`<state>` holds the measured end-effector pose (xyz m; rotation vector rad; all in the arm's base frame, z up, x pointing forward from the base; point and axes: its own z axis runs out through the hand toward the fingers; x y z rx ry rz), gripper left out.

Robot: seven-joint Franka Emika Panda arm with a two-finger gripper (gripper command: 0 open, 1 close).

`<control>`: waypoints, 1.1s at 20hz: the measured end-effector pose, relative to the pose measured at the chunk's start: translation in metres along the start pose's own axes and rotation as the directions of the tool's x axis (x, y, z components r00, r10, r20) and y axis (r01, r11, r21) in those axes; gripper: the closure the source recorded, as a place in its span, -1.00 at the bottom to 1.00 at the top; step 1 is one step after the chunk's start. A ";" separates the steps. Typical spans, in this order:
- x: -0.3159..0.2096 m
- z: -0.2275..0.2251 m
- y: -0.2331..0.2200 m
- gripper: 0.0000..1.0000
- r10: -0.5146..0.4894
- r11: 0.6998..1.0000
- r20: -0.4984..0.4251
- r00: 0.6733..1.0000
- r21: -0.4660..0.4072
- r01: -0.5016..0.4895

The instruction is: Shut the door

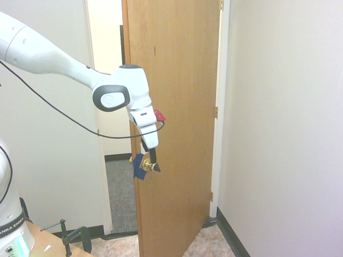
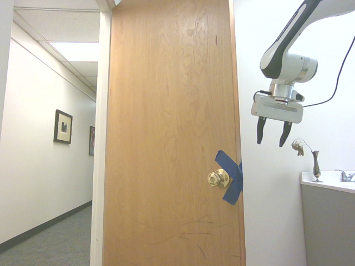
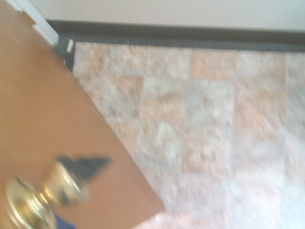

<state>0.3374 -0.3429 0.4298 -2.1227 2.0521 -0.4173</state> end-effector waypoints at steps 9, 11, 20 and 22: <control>-0.072 0.065 -0.077 -1.00 -0.109 0.979 0.060 0.992 0.180 0.097; -0.095 0.067 -0.097 -1.00 -0.143 0.974 0.050 0.989 0.187 0.131; -0.095 0.067 -0.097 -1.00 -0.143 0.974 0.050 0.989 0.187 0.131; -0.095 0.067 -0.097 -1.00 -0.143 0.974 0.050 0.989 0.187 0.131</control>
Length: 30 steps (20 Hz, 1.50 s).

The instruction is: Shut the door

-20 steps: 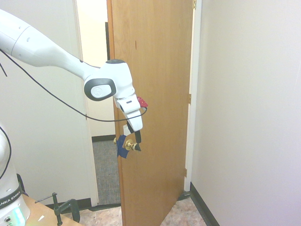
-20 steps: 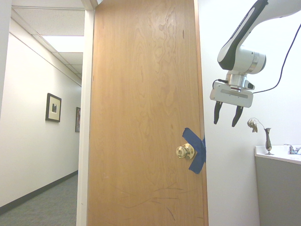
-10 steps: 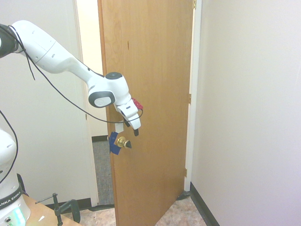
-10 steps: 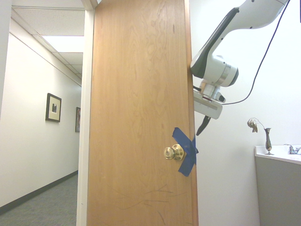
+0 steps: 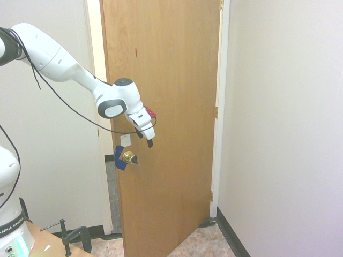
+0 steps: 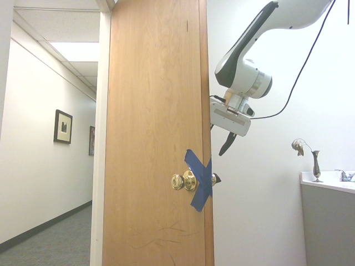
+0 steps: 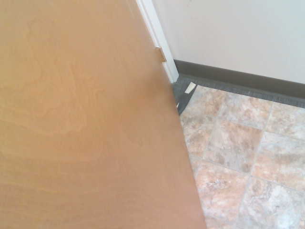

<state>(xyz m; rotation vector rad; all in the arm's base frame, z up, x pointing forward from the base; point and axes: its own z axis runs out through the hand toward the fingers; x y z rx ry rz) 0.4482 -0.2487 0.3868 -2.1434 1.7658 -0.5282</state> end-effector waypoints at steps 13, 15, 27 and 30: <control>0.000 0.000 0.000 -1.00 0.000 1.000 0.000 1.000 0.000 0.000; -0.030 0.002 -0.029 -1.00 -0.040 0.999 0.000 0.999 0.015 0.040; -0.212 0.037 -0.108 -1.00 -0.299 0.954 0.159 0.941 0.040 0.296; -0.211 0.058 -0.132 -1.00 -0.329 0.944 0.122 0.936 0.078 0.321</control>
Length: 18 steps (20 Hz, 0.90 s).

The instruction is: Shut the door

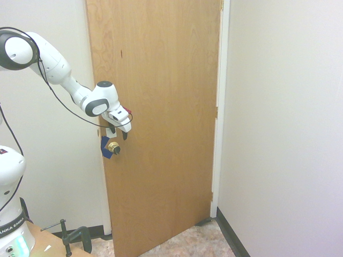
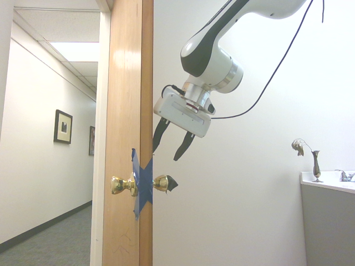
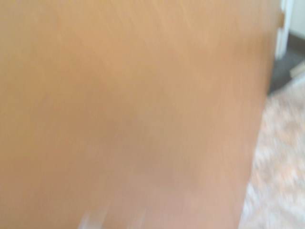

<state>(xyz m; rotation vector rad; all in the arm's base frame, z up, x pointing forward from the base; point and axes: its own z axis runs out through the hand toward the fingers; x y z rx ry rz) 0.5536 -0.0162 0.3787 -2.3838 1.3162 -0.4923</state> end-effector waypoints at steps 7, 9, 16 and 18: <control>-0.007 0.008 -0.065 -1.00 -0.146 0.988 -0.027 0.989 0.039 0.147; -0.029 0.008 -0.079 -1.00 -0.191 0.980 -0.013 0.981 0.049 0.192; -0.070 0.013 -0.123 -1.00 -0.295 0.953 -0.015 0.955 0.070 0.296; -0.060 0.022 -0.139 -1.00 -0.290 0.955 -0.009 0.957 0.063 0.290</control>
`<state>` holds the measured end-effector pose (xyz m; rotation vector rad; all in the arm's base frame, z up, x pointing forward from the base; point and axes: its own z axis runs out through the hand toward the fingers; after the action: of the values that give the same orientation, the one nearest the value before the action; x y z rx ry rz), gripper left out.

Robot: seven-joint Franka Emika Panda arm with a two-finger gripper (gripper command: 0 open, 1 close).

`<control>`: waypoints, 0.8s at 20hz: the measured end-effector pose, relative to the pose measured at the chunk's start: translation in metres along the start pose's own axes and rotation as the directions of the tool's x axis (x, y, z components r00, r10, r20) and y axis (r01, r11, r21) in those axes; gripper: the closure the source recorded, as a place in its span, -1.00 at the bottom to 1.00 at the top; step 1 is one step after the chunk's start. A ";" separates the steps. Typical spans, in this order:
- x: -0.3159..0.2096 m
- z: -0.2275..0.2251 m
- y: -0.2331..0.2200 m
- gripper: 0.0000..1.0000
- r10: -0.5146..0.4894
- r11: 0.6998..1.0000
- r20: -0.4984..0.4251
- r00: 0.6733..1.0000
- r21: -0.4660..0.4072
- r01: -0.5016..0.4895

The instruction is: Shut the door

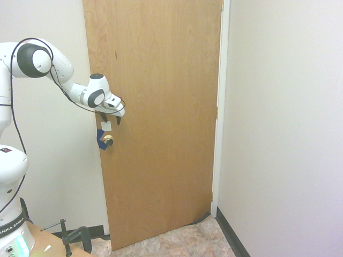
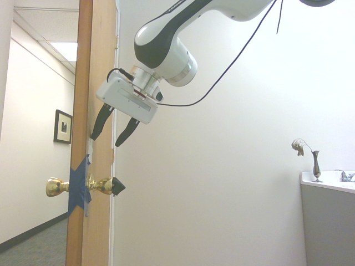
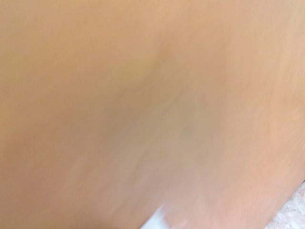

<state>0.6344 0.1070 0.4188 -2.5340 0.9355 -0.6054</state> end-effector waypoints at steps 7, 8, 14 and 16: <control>0.014 0.046 -0.065 -1.00 -0.036 0.999 0.021 0.999 0.038 0.035; 0.016 0.050 -0.072 -1.00 -0.042 0.998 0.025 0.999 0.039 0.041; 0.005 0.080 -0.119 -1.00 -0.086 0.995 0.051 0.995 0.045 0.084; -0.004 0.085 -0.135 -1.00 -0.100 0.995 0.074 0.992 0.037 0.097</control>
<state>0.7453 0.2219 0.4107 -2.5658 0.7714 -0.5440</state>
